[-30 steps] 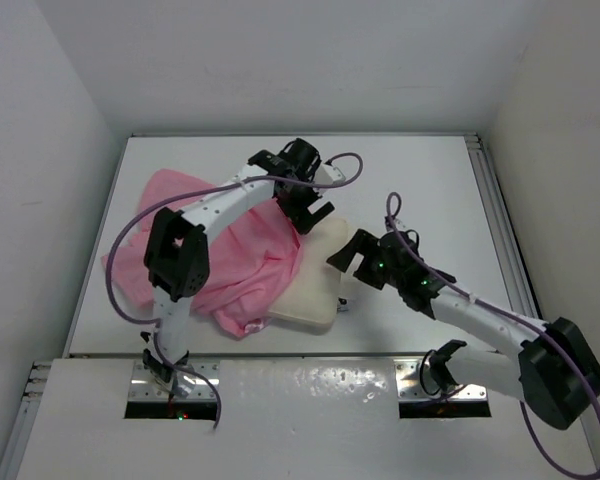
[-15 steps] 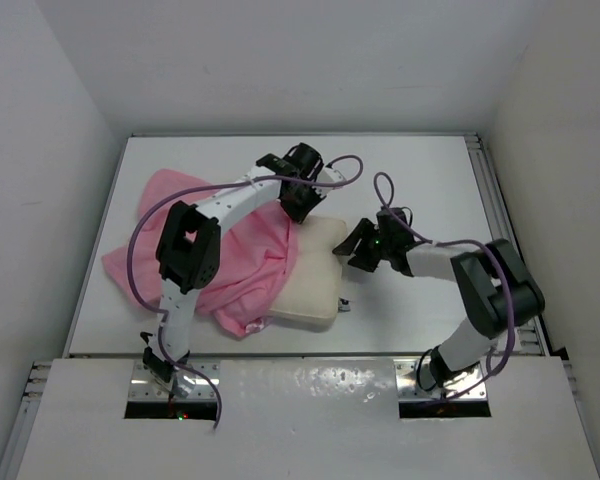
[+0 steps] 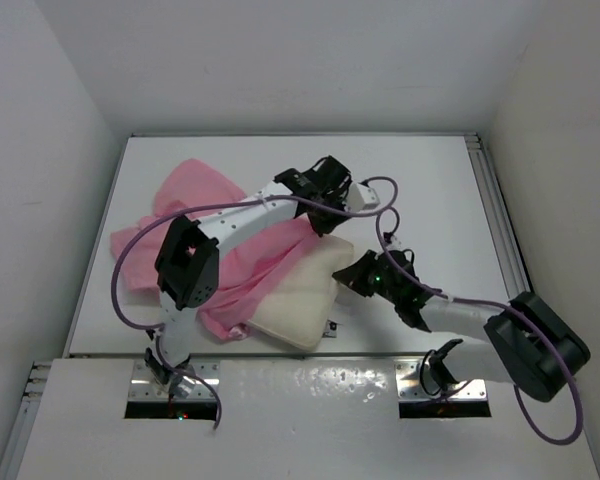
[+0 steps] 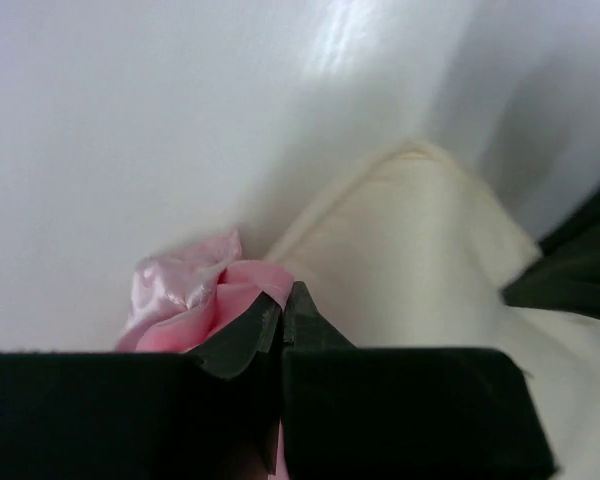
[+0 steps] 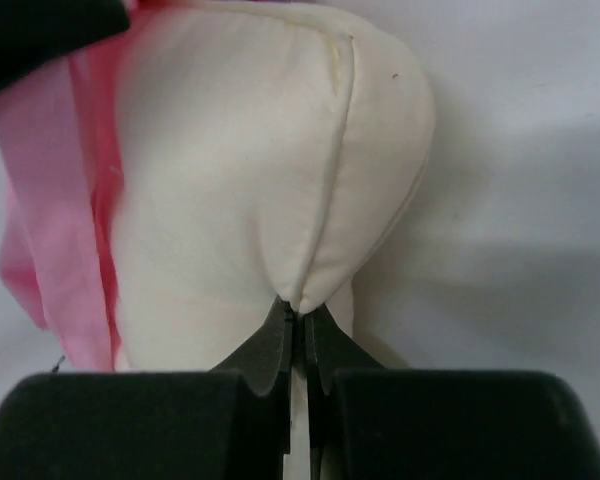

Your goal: Put the pillow into the pillowcase

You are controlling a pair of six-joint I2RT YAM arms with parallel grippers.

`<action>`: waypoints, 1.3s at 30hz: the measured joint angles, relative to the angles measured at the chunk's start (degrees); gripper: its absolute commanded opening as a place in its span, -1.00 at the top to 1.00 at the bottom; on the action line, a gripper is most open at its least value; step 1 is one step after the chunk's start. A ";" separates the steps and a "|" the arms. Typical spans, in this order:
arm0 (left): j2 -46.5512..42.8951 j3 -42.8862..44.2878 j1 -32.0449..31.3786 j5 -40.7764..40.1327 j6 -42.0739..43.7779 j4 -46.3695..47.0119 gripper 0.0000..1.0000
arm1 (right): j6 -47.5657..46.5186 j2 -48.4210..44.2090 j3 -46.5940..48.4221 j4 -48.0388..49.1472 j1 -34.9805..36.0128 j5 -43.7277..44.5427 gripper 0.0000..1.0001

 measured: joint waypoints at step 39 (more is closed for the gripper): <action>-0.96 45.07 -8.98 -9.77 -6.14 14.53 1.00 | -47.69 -14.71 64.48 -44.28 -2.36 30.91 1.00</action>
